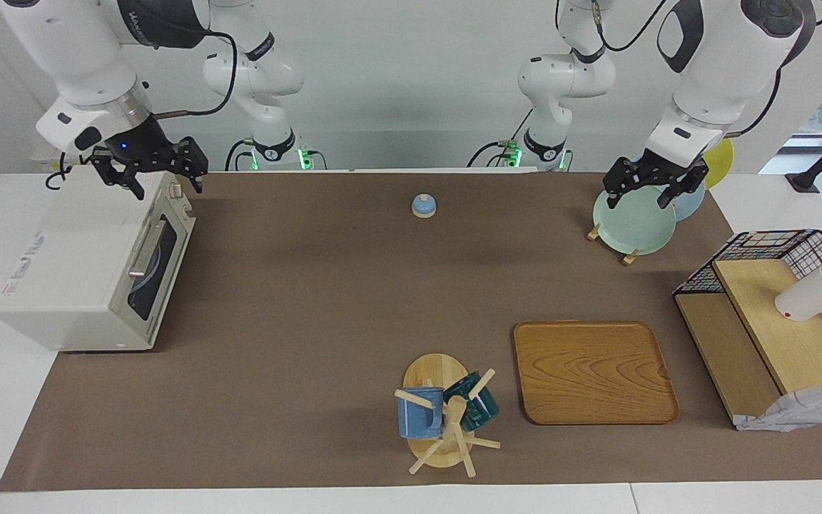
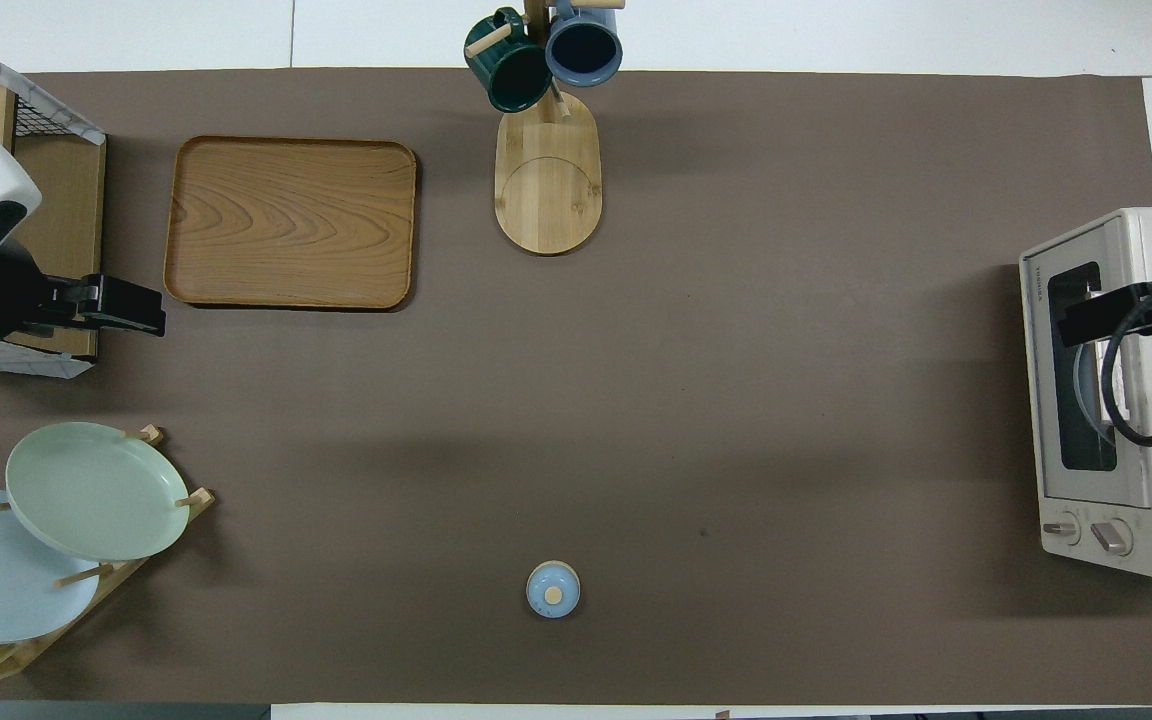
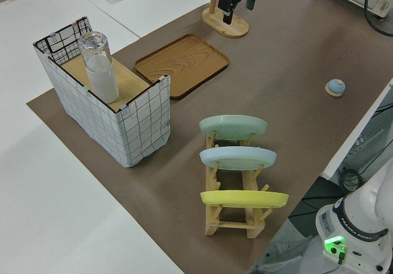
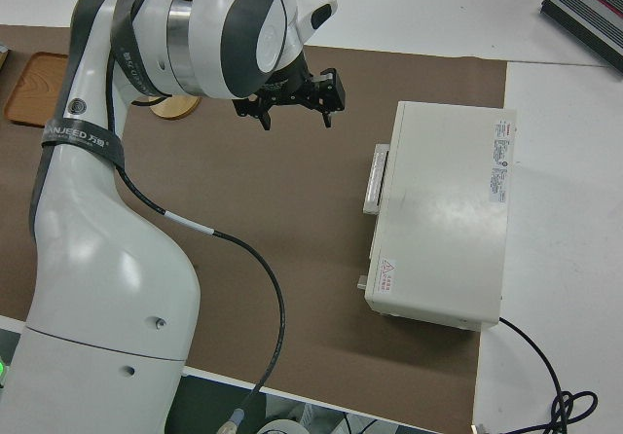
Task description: Put eggplant into oven
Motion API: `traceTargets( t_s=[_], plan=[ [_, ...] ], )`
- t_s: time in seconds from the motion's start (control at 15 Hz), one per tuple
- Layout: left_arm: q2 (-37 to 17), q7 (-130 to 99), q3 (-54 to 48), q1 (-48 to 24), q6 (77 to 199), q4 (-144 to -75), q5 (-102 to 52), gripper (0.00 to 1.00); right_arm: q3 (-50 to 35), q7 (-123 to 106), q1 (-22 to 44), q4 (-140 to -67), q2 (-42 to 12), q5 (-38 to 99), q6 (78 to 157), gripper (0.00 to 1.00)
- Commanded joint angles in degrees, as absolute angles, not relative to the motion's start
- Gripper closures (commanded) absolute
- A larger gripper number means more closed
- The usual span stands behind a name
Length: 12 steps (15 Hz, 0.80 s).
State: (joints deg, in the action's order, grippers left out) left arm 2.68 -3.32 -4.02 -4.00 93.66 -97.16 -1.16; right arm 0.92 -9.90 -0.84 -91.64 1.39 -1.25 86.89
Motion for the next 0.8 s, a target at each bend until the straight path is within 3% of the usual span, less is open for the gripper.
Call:
traceTargets(
  t_s=[0.0,0.73],
  plan=[
    [2.99,-3.78,-4.04,-3.96,93.34,-97.03,-0.09,0.00,1.32,-9.14,-1.05,-92.29,1.41,-0.53,86.84,0.00],
    [2.99,-3.78,-4.04,-3.96,93.25,-97.03,-0.09,0.00,1.32,-7.65,-0.97,-91.67,0.79,-0.09,88.50,0.00]
  ],
)
